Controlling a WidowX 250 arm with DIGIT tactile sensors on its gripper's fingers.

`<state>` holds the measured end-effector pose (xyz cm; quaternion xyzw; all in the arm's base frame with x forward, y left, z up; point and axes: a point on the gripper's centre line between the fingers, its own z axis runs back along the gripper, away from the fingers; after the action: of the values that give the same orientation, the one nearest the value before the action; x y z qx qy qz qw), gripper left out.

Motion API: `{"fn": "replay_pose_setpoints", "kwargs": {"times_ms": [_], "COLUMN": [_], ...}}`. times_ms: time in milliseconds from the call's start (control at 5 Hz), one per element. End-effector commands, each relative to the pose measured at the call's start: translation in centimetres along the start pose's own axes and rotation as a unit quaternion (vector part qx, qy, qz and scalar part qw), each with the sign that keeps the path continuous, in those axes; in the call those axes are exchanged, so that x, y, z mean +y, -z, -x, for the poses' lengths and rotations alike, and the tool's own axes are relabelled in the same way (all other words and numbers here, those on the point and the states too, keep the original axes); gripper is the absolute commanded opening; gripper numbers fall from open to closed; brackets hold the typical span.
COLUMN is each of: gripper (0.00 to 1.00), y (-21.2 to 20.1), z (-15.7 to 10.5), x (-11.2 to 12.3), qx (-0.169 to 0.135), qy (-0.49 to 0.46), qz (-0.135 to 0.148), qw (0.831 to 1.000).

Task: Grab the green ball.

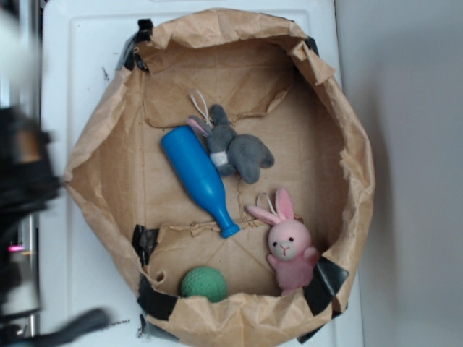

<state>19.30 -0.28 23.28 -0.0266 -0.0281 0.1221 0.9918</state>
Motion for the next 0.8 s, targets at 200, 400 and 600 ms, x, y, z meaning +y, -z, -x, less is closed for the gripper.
{"fn": "replay_pose_setpoints", "kwargs": {"times_ms": [200,400,600], "gripper": [1.00,1.00,1.00], "y": [-1.04,-1.04,-0.34], "z": [-0.42,-0.42,0.58], "x": [0.27,0.27,-0.28], "qx": [-0.020,-0.020,-0.055], "qy": [-0.011,-0.011,-0.026], "qz": [0.004,0.004,0.021], "qw": [1.000,1.000,0.998]}}
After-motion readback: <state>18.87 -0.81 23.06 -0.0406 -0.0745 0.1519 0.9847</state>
